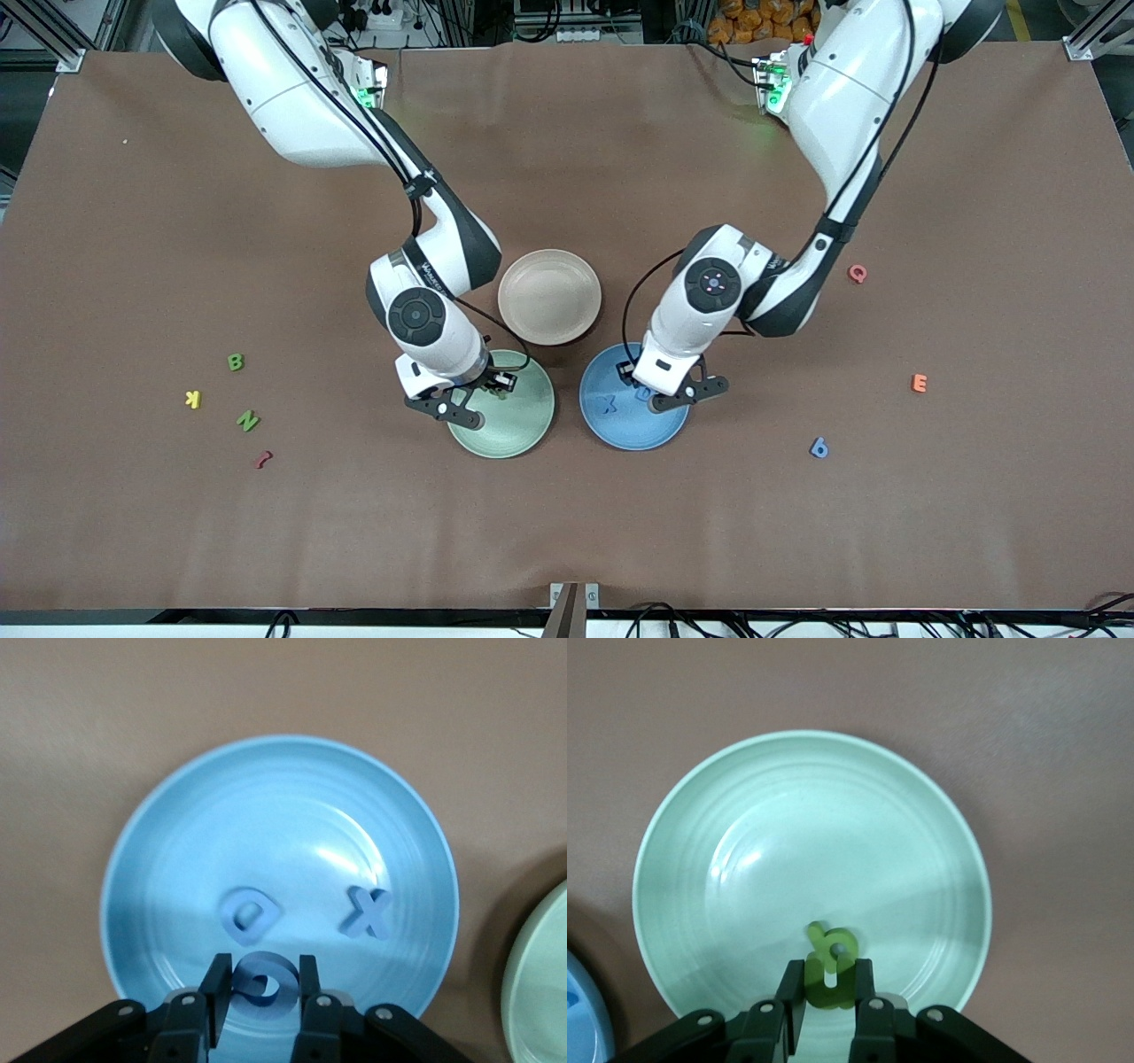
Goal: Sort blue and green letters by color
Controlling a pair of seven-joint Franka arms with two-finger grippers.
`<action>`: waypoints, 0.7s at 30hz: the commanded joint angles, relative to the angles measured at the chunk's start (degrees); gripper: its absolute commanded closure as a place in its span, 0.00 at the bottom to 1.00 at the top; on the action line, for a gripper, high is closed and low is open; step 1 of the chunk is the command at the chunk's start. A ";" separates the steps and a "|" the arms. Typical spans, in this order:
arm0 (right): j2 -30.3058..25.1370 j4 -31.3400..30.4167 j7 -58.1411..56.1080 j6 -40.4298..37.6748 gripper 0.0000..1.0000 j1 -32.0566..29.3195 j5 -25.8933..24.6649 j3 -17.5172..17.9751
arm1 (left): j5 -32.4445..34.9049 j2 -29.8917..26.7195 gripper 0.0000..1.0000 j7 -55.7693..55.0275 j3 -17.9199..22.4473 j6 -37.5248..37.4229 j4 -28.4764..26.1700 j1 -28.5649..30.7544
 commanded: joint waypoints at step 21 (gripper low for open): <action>1.34 2.36 0.28 -0.69 0.00 -1.29 -1.13 -0.57 | 4.27 -0.18 0.00 4.19 5.56 -1.43 -1.81 2.30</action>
